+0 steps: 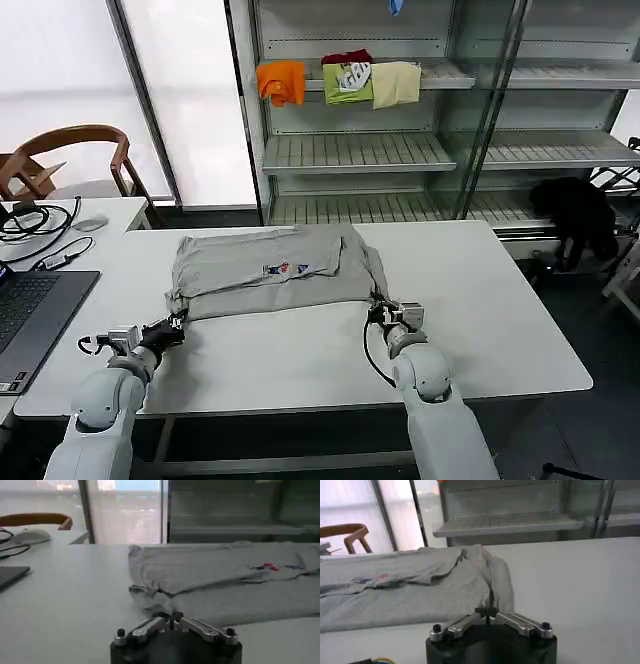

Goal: Fold and organize the clothes.

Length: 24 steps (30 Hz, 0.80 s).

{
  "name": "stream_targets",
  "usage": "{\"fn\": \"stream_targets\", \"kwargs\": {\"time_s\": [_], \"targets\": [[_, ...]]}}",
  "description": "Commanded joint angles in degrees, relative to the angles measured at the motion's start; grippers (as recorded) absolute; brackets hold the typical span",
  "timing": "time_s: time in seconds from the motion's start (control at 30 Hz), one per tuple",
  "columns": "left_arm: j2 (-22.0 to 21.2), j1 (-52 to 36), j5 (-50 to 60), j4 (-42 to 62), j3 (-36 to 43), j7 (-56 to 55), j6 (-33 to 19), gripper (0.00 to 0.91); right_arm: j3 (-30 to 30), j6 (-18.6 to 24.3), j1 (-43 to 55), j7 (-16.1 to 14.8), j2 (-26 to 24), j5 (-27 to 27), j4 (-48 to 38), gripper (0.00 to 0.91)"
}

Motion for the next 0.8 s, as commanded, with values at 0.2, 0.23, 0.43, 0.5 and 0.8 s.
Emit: {"fn": "stream_targets", "kwargs": {"time_s": [0.2, 0.23, 0.43, 0.5, 0.8], "targets": [[-0.25, 0.53, -0.03, -0.07, -0.36, 0.35, -0.59, 0.0, 0.4, 2.05, -2.22, -0.16, -2.59, -0.16, 4.2, 0.907], [-0.3, 0.53, -0.02, -0.16, -0.36, 0.34, -0.59, 0.0, 0.35, 2.66, -2.32, -0.22, -3.16, -0.35, 4.15, 0.907], [-0.7, 0.52, 0.04, -0.62, -0.3, 0.4, -0.56, 0.0, 0.74, 2.1, -1.49, -0.48, -3.03, -1.35, 2.19, 0.907], [-0.77, 0.52, 0.04, -0.68, -0.32, 0.41, -0.55, 0.0, 0.63, 2.14, -1.28, -0.96, -2.81, -1.52, 1.5, 0.907], [-0.85, 0.36, -0.02, -0.41, -0.31, 0.57, -0.63, 0.0, 0.38, 0.81, 1.1, -0.82, -0.52, -1.92, -3.95, 0.0]]}}
